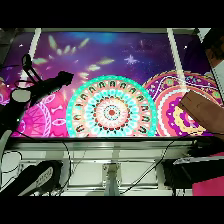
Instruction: Fold the clothes and pants, and hang the long-sleeved shirts on hangers.
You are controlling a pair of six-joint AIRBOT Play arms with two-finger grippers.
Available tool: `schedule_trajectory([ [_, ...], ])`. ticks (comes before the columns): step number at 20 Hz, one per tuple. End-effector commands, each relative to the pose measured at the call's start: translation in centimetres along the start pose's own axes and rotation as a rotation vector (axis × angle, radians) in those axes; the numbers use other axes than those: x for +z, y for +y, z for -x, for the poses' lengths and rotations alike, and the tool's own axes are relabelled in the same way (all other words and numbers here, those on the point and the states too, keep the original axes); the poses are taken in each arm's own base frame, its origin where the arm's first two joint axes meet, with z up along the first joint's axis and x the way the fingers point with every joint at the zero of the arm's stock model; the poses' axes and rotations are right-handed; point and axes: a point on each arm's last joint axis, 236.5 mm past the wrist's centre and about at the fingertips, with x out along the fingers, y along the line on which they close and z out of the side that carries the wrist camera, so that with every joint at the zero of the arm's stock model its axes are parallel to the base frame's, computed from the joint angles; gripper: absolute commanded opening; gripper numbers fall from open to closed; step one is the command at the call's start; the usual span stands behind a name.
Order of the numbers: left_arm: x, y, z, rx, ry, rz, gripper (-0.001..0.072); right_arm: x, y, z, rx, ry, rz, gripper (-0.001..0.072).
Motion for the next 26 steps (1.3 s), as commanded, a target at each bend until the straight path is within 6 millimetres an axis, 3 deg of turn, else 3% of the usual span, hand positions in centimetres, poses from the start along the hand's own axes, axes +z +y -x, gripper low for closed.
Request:
schedule_trajectory([
  [1, 2.4, 0.0, 0.9, 0.005, -0.034, -0.072, 0.0267, -0.2, 10.0, 4.8, 0.439, -0.048, 0.118, 0.0343],
  [2, 3.9, -0.4, 1.5, 0.005, -0.049, -0.106, 0.0191, -0.9, 14.5, 8.4, 0.647, -0.082, 0.210, 0.0321],
  [3, 5.7, -1.1, 2.4, 0.001, -0.061, -0.147, 0.0059, -2.5, 19.0, 12.9, 0.874, -0.097, 0.292, 0.0150],
  [4, 7.5, -2.1, 3.6, -0.011, -0.076, -0.178, 0.0015, -4.3, 22.5, 17.1, 1.066, -0.105, 0.347, 0.0023],
  [6, 11.8, -4.6, 6.7, -0.047, -0.122, -0.204, 0.0015, -8.8, 27.3, 23.9, 1.344, -0.100, 0.477, 0.0011],
  [7, 14.0, -5.7, 8.6, -0.060, -0.152, -0.180, 0.0015, -11.4, 29.1, 26.1, 1.431, -0.078, 0.542, 0.0011],
  [9, 16.6, -7.3, 11.9, -0.071, -0.174, -0.182, 0.0014, -16.2, 31.9, 28.5, 1.533, 0.006, 0.625, 0.0011],
  [12, 15.9, -8.3, 14.5, -0.082, -0.087, -0.175, 0.0014, -23.3, 35.1, 30.4, 1.632, 0.173, 0.741, 0.0011],
  [15, 13.1, -8.4, 15.0, -0.093, 0.037, -0.152, 0.0016, -29.3, 37.4, 30.6, 1.649, 0.299, 0.835, 0.0011],
  [17, 12.5, -8.9, 15.1, -0.114, 0.061, -0.147, 0.0016, -32.3, 38.3, 30.5, 1.649, 0.361, 0.880, 0.0012],
  [22, 12.1, -9.3, 15.1, -0.131, 0.078, -0.143, 0.0017, -36.3, 39.5, 30.1, 1.643, 0.440, 0.922, 0.0013],
  [26, 12.1, -9.3, 15.1, -0.131, 0.078, -0.143, 0.0016, -37.5, 39.7, 29.9, 1.632, 0.458, 0.941, 0.0013],
])
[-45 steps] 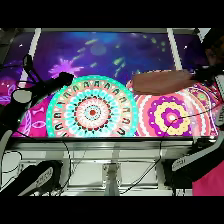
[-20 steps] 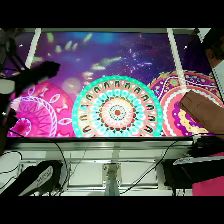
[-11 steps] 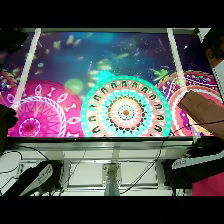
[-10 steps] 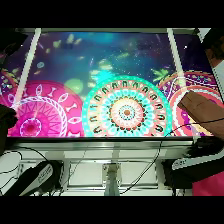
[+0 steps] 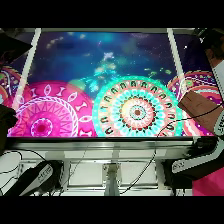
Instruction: Fold the clothes and pants, and hang the long-sleeved shirts on hangers.
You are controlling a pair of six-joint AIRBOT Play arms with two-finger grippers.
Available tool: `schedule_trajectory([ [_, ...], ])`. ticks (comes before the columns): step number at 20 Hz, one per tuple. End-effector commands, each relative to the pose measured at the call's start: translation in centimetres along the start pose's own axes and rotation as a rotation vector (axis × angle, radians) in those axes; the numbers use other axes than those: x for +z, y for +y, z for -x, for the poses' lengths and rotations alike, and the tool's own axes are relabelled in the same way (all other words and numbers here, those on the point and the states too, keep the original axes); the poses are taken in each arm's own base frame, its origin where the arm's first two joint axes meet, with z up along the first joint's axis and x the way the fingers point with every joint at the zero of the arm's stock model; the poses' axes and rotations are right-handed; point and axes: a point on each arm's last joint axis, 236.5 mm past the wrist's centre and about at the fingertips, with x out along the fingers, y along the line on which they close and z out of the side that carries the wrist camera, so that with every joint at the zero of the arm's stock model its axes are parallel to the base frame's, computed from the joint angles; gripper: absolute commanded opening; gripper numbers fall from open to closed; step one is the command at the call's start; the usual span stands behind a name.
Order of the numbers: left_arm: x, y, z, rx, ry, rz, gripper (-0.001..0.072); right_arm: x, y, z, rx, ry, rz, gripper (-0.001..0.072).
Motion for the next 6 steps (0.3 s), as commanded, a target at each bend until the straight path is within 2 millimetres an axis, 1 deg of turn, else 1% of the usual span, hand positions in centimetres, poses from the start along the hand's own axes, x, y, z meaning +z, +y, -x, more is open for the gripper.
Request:
schedule_trajectory([
  [1, -0.22, -0.14, 0.07, -0.004, 0.010, 0.000, 0.0016, -0.72, 0.07, -1.14, 0.006, 0.026, -0.003, 0.0013],
  [6, -0.22, -0.14, 0.07, -0.004, 0.010, 0.000, 0.0016, -0.71, -0.16, -1.15, -0.004, 0.025, -0.002, 0.0013],
])
